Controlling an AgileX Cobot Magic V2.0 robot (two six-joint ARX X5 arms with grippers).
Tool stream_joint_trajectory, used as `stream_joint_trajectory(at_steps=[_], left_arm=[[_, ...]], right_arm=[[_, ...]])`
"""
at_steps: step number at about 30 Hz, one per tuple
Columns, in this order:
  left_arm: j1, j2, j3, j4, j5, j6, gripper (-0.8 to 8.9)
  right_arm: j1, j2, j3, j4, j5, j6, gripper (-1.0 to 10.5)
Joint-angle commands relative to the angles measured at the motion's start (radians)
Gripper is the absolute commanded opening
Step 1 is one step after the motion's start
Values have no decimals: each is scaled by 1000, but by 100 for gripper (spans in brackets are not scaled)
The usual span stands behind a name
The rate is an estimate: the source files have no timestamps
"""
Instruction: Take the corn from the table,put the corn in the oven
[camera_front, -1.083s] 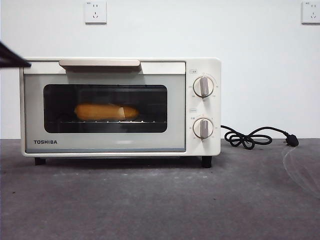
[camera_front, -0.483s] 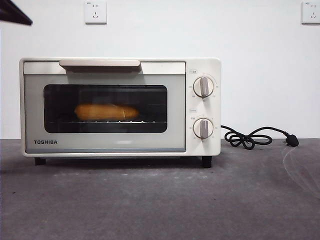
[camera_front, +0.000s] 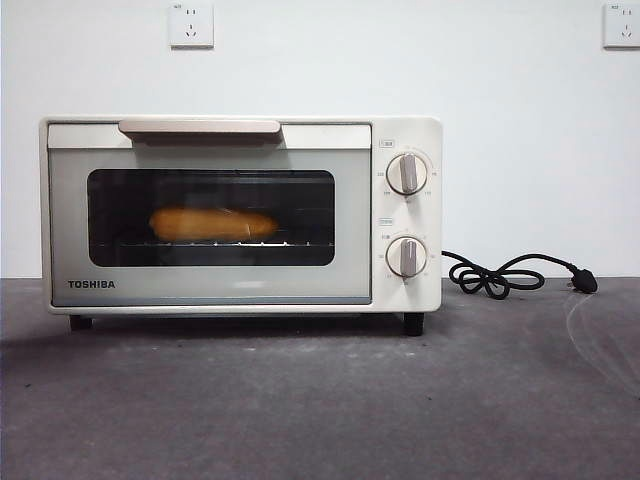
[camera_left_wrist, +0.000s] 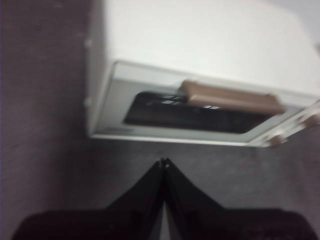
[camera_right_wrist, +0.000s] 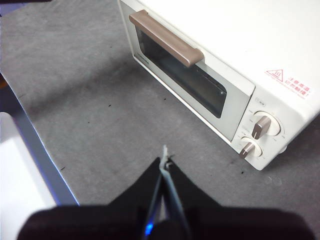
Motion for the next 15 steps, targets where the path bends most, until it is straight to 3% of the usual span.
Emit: stream_joint_trajectory(at_steps=[1,8,15], left_arm=[[-80,-51,1,-42,-106,0,-8],[-228,-127,1,-55,-210,-35,-8],[-253,-120,1,-53,-207,-35,-4]], right_arm=[[0,3,0,7,8,1,-12],[0,3,0,6,27,1,-12],[0,3,0,3,61,1,-12]])
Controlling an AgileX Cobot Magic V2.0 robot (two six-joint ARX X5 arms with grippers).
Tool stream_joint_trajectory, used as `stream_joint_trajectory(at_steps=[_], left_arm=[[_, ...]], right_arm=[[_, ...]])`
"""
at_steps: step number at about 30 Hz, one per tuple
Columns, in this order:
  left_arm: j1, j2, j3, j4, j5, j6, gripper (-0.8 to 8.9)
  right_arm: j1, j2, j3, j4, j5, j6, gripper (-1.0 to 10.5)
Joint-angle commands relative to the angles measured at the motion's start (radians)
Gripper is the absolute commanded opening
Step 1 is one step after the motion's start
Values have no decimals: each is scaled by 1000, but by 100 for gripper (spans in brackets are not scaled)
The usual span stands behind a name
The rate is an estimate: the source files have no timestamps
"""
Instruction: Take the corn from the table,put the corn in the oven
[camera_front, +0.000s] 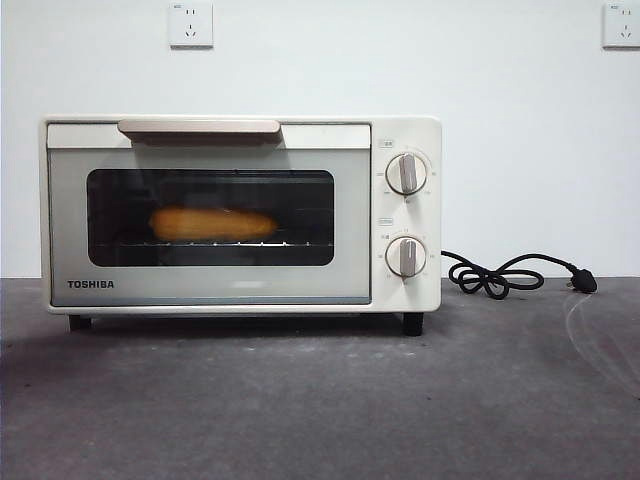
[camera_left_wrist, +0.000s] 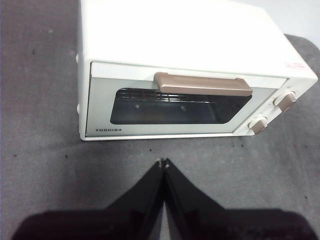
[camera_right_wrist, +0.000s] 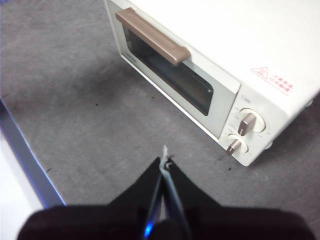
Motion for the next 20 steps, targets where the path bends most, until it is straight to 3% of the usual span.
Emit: stream_joint_trajectory(at_steps=[1,14,17,20], left_arm=[[-3,3,1,6,-2,-6,-4],[0,141,1,6,-3,-1,-4],[71,124,1,6,-22,103,-4],[159,75,-2,68,24,87,-4]], right_arm=[[0,3,0,4,11,2,-12],[0,3,0,4,14,2,-12],[0,3,0,3,14,2,-12],[0,3,0,3,14,2,-12]])
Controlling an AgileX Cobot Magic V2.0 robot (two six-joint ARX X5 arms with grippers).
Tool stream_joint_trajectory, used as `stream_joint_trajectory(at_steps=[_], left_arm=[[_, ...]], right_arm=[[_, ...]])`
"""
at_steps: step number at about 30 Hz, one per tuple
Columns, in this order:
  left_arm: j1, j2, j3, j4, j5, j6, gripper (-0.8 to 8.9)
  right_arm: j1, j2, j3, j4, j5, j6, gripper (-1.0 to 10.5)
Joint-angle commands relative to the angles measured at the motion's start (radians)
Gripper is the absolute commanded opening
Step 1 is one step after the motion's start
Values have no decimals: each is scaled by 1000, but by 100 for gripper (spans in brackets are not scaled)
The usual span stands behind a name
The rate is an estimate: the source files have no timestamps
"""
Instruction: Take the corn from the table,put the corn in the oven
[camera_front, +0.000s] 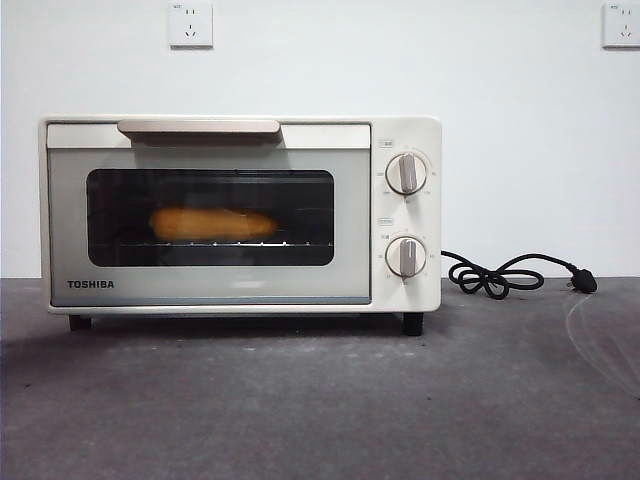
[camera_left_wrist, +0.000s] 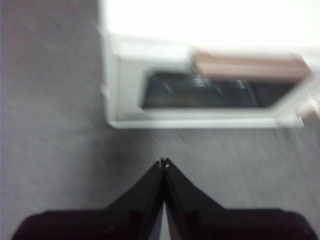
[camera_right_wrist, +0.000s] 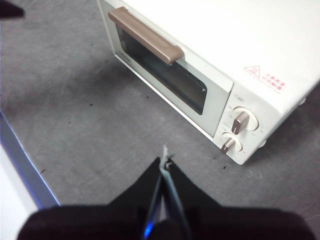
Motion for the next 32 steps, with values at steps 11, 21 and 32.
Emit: stream_joint_trajectory(at_steps=[11,21,32], left_arm=[[228,-423,-333,562,273,284,-4],[272,-713,-724,607,265,328,-4],[279,-713,-891,652,266,383,-4]], right_arm=[[0,3,0,3,0,2,-12],[0,3,0,3,0,2,-12],[0,3,0,2,0,1,-12]])
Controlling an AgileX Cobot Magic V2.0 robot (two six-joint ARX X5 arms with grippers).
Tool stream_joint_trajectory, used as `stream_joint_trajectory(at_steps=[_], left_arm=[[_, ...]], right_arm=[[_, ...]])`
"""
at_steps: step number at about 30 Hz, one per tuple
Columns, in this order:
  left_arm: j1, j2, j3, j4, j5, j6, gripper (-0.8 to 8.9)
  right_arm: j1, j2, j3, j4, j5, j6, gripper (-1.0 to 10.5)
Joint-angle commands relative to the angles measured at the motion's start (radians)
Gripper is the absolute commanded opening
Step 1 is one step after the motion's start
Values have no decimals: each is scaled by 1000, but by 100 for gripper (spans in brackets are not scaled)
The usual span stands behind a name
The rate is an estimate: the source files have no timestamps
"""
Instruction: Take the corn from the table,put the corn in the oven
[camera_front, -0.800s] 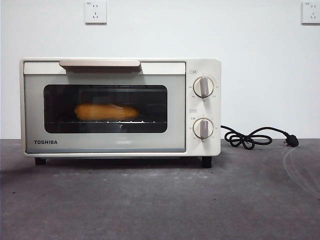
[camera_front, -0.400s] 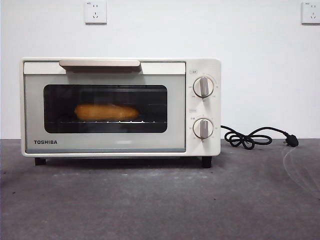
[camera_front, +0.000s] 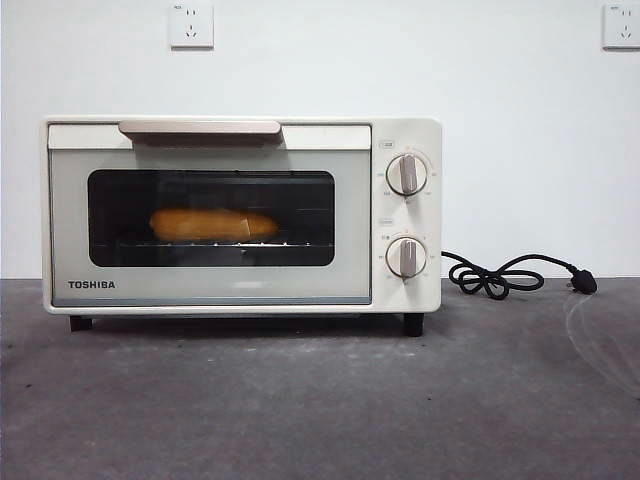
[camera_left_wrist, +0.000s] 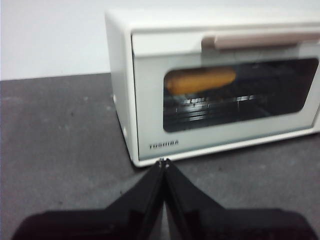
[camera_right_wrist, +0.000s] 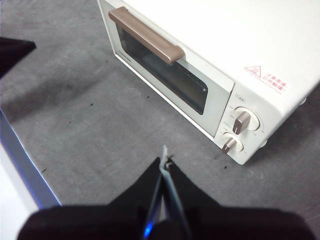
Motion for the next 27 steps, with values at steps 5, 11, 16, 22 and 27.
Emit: stream_joint_trajectory(at_steps=[5,11,16,22,27], left_arm=[[2,-2,-41,-5,-7,33,-4],[2,-2,-41,-5,-6,37,-4],[-4,-2,-41,-5,-9,39,-4],[-5,-2,-41,5,-10,38,-4],[-5,0,-41,5,-10,38,-4]], right_arm=[[0,3,0,2,0,2,-11],[0,3,0,1,1,1,-12],[0,3,0,1,0,1,-12],[0,3,0,1,1,1,-11],[0,3,0,1,1,1,-12]])
